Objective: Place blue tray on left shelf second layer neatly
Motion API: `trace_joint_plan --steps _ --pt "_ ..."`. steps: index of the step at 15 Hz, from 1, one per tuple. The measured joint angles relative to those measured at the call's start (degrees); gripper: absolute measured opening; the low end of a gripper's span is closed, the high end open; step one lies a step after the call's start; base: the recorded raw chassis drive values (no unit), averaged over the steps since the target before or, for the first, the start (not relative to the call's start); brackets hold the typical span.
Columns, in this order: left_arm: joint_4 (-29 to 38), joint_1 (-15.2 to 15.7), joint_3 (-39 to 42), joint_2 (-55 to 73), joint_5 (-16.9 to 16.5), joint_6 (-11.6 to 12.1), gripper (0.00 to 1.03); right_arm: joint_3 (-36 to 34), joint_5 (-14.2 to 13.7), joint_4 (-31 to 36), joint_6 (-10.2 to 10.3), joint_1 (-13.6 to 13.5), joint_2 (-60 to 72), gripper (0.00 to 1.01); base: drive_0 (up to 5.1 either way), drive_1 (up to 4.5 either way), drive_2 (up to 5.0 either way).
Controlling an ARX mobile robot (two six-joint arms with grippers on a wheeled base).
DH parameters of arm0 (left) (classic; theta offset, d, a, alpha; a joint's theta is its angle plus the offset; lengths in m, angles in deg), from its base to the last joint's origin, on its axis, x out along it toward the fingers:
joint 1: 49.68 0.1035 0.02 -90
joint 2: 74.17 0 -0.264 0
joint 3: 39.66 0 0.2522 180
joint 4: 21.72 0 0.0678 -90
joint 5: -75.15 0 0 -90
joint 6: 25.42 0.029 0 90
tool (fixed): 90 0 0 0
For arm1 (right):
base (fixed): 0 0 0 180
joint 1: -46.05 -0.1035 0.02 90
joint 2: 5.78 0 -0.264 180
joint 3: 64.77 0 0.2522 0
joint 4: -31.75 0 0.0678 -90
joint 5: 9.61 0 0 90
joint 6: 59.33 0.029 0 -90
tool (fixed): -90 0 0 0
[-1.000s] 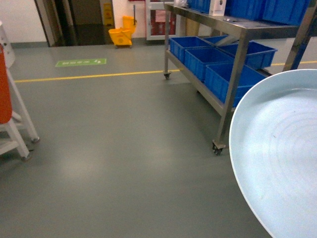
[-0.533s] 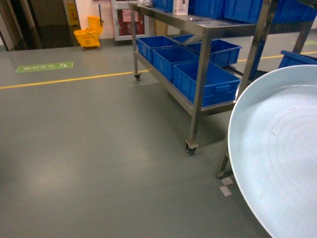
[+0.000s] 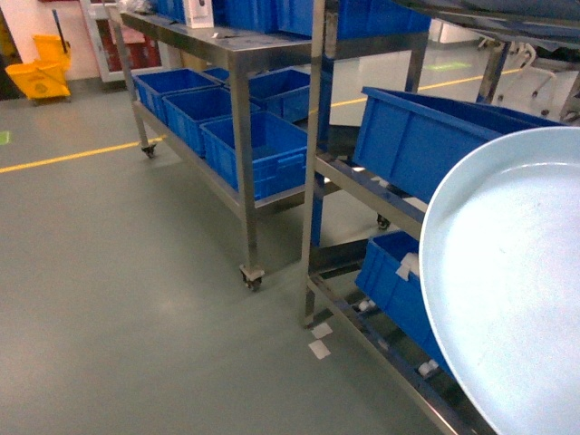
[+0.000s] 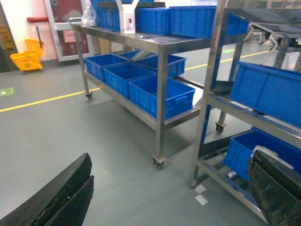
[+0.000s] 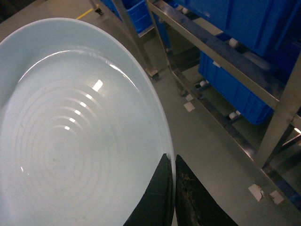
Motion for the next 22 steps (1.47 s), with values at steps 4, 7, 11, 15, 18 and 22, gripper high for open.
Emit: trace_joint_plan --steps 4,7,11,15,18,22 --pt "0.02 -0.13 0.0 0.0 -0.09 0.0 0.98 0.0 -0.15 0.04 0.0 0.07 -0.02 0.02 -1.5 -1.54 -1.5" --pt "0.07 0.04 0.0 0.0 0.2 0.0 0.98 0.0 0.11 0.09 0.0 0.0 -0.02 0.02 -1.5 -1.54 -1.5" --pt "0.07 -0.02 0.0 0.0 0.11 0.0 0.98 0.0 0.04 0.04 0.0 0.0 -0.02 0.02 -1.5 -1.54 -1.5" --pt "0.07 0.0 0.0 0.0 0.11 0.0 0.98 0.0 0.04 0.07 0.0 0.0 -0.02 0.02 -1.5 -1.53 -1.5" --pt "0.07 0.0 0.0 0.0 0.11 0.0 0.98 0.0 0.04 0.07 0.0 0.0 -0.02 0.02 -1.6 -1.56 -1.6" --pt "0.07 0.0 0.0 0.0 0.11 0.0 0.98 0.0 0.04 0.07 0.0 0.0 -0.02 0.02 -1.6 -1.62 -1.6"
